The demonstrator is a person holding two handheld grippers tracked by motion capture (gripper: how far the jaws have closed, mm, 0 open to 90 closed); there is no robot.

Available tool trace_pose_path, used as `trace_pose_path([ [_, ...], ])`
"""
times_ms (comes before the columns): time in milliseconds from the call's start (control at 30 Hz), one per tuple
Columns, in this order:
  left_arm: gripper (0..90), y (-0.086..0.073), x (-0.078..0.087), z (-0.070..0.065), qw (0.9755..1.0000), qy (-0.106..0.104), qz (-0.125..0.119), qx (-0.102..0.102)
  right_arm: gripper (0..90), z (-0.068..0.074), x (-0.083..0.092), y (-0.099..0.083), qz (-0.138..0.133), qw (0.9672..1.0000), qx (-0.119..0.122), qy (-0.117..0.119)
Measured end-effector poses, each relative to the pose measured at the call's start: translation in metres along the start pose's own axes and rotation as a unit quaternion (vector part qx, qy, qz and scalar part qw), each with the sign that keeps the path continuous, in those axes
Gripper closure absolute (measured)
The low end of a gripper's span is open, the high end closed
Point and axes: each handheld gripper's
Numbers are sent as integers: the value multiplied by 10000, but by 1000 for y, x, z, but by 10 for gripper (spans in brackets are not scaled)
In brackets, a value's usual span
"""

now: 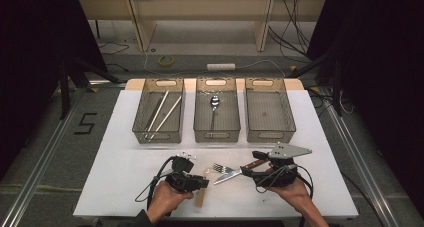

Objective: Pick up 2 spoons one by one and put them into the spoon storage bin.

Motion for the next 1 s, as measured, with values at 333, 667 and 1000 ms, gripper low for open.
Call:
trace_pose_path([
  [333, 681, 5, 17, -4, 9994, 63, -211, -261, 302, -1, 0, 0, -20, 10000, -18, -6],
  [667, 682, 22, 30, -4, 9974, 202, -489, -486, 302, -2, 1, 0, -25, 10000, -39, -9],
  [1000, 682, 58, 45, 3, 9954, 248, -753, -532, 302, -4, 1, -1, -50, 10000, -66, -2],
])
Point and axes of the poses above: each handheld gripper's, and its own axes: x roughly backward along the jaws, y roughly out of its top, z roughly to its left, and after that the axes turned 12 degrees about z, right-handed
